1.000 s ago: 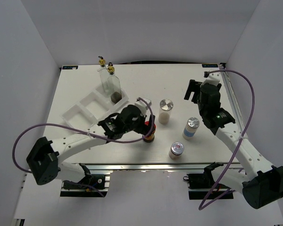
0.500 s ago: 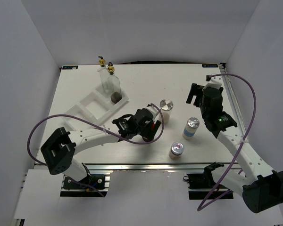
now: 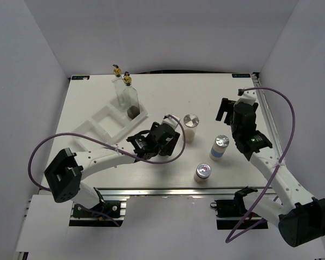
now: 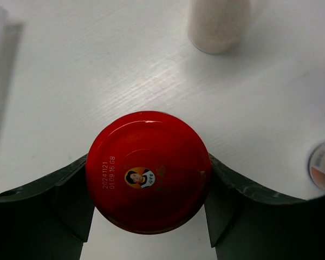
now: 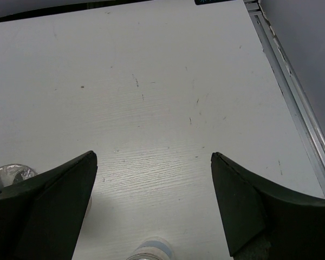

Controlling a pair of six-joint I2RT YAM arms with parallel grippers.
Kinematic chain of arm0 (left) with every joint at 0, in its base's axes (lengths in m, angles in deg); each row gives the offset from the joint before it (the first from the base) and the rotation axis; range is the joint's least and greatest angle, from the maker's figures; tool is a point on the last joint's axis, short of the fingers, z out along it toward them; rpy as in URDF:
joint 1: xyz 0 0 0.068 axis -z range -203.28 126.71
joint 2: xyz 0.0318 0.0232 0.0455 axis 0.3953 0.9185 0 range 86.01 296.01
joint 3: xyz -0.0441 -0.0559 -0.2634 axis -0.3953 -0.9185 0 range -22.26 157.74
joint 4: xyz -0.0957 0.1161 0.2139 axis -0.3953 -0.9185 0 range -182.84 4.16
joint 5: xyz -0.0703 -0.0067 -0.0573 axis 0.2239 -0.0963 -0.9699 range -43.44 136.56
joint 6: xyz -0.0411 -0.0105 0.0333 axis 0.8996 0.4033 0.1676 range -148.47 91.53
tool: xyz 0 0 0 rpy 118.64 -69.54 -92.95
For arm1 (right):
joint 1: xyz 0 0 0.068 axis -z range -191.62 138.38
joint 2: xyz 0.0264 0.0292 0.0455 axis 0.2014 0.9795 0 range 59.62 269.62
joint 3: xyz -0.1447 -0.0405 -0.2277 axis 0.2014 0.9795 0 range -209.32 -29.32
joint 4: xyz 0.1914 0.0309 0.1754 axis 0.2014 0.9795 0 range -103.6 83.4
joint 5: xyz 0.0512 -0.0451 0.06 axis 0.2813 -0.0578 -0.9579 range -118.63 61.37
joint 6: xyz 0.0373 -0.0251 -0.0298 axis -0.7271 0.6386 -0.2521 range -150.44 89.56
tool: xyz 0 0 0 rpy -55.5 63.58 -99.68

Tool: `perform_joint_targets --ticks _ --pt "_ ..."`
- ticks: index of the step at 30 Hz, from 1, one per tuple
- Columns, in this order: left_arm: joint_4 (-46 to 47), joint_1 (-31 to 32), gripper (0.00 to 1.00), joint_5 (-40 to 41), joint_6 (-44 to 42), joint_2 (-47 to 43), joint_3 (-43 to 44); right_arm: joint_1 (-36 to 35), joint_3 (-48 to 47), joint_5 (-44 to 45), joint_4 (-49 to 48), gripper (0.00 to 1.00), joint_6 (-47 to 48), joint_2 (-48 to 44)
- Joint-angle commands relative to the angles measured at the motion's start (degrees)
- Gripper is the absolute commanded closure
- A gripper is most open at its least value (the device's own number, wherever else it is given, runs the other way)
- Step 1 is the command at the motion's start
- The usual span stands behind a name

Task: Organize the condiment bottles

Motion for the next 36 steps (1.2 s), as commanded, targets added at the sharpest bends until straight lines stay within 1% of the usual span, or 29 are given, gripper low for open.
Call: perform_joint_targets --ticks 1,3,4,5,7,8,10,13,15,16,18,20,22,24,28,33,34,36 --pt "1.6 -0.7 1.0 14.6 2.7 -8.1 2.9 0.4 0.0 2.0 -2.4 0.11 0.7 -0.5" --pt "0.3 -4.7 1.0 17.1 4.6 -10.3 2.7 0.6 0.1 2.8 -2.3 0.1 0.5 -0.7" --pt "0.1 -6.7 1.0 16.9 5.9 -11.1 1.9 0.6 0.1 3.1 -2.3 0.11 0.4 -0.7" --pt "0.6 -11.0 1.0 16.4 6.4 -12.0 1.3 0.6 0.2 3.4 -2.3 0.11 0.5 -0.9" --pt "1.5 -15.1 1.0 15.9 6.7 -14.4 0.3 1.1 0.3 4.2 -2.3 0.11 0.4 -1.4" --pt "1.8 -18.8 1.0 16.0 6.3 -15.0 0.1 1.2 0.4 4.4 -2.3 0.11 0.5 -1.4" --pt "3.3 -22.0 1.0 16.0 3.4 -15.8 0.5 1.4 0.4 5.6 -2.2 0.11 0.5 -1.6" --pt "2.9 -30.0 1.0 15.7 2.1 -15.0 3.8 1.8 0.5 7.0 -2.1 0.11 0.5 -1.7" --pt "4.2 -32.9 1.0 13.4 1.5 -14.8 4.8 1.9 0.5 7.3 -2.0 0.11 0.4 -1.6" --pt "4.7 -35.8 1.0 12.1 1.3 -14.2 5.1 1.9 0.5 7.3 -1.8 0.11 0.5 -1.5" --pt "4.3 -38.2 1.0 10.4 1.8 -13.2 6.3 2.2 0.4 8.1 -1.7 0.1 0.5 -1.4" --pt "5.9 -41.2 1.0 7.6 0.7 -12.0 6.1 2.3 0.3 8.4 -1.4 0.11 0.5 -1.4" --pt "6.7 -43.2 1.0 6.7 0.0 -10.7 5.8 2.5 0.0 8.8 -1.1 0.11 0.5 -1.0" --pt "6.3 -44.5 1.0 5.7 -0.1 -8.4 6.6 2.5 -0.1 9.1 -0.9 0.11 0.4 -0.7" --pt "8.6 -47.6 1.0 1.1 0.1 -5.5 6.4 2.6 -0.6 9.6 -0.2 0.11 0.3 -0.1" --pt "8.7 -48.7 1.0 1.9 -0.4 -2.0 7.9 2.6 -1.1 9.3 0.5 0.11 -0.1 0.6" --pt "9.3 -49.1 0.97 1.9 -0.4 -0.9 8.0 2.6 -1.1 9.2 0.8 0.11 -0.2 0.7" --pt "9.4 -49.4 0.97 3.2 -0.4 0.5 8.8 2.6 -1.1 8.8 1.1 0.11 -0.5 0.9"
